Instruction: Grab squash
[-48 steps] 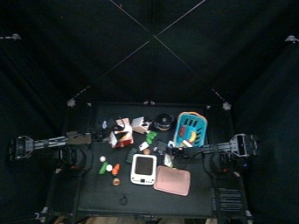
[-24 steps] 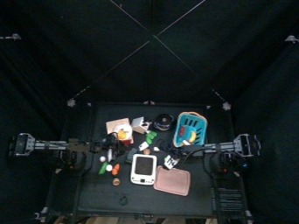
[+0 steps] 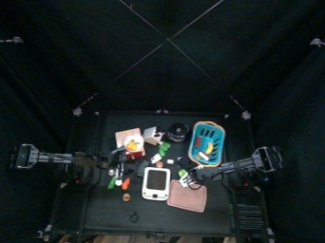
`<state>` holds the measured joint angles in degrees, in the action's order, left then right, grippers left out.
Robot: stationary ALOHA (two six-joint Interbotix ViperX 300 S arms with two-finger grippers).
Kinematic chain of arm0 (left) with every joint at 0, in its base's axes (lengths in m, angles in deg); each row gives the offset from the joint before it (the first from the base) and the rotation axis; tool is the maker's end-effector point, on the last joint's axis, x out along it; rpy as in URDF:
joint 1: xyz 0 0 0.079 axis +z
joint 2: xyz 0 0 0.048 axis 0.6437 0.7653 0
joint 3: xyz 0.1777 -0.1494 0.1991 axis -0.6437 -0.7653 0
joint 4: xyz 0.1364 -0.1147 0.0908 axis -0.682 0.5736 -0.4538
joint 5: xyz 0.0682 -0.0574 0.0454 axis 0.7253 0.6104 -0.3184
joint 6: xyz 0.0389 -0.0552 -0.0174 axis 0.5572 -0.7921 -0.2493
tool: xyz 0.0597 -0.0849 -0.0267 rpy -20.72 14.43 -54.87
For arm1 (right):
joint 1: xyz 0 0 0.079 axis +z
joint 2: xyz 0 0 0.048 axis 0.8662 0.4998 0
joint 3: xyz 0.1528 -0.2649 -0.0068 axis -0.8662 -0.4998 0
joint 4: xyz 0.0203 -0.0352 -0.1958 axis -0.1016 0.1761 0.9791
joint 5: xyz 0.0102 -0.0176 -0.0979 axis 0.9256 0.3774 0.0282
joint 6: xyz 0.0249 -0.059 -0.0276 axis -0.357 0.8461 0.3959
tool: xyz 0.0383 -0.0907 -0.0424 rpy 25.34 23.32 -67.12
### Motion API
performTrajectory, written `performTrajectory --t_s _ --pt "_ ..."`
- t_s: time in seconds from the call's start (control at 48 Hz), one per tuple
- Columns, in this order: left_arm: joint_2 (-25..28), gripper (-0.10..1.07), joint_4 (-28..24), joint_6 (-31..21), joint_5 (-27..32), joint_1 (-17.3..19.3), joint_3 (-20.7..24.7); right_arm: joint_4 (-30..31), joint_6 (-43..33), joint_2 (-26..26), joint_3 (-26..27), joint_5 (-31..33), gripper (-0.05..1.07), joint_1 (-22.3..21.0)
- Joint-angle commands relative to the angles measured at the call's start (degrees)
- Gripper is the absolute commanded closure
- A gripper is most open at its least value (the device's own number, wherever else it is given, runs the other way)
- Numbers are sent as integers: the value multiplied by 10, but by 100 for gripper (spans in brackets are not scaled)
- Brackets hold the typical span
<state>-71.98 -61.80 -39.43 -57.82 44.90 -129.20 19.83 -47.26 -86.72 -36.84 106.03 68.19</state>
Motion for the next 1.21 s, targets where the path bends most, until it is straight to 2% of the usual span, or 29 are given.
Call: performTrajectory --t_s 0.0,0.312,0.771,1.188 --pt "0 19 3 -1 -5 -4 3 43 -27 0 -5 -10 0 6" --pt "0 19 31 -1 -4 -7 -11 115 -47 30 -26 -72 0 6" --pt "0 19 46 0 -4 -7 -16 146 -48 82 -50 -129 0 4" --pt "2 19 46 0 -4 -7 -19 151 -44 85 -52 -150 0 -10"
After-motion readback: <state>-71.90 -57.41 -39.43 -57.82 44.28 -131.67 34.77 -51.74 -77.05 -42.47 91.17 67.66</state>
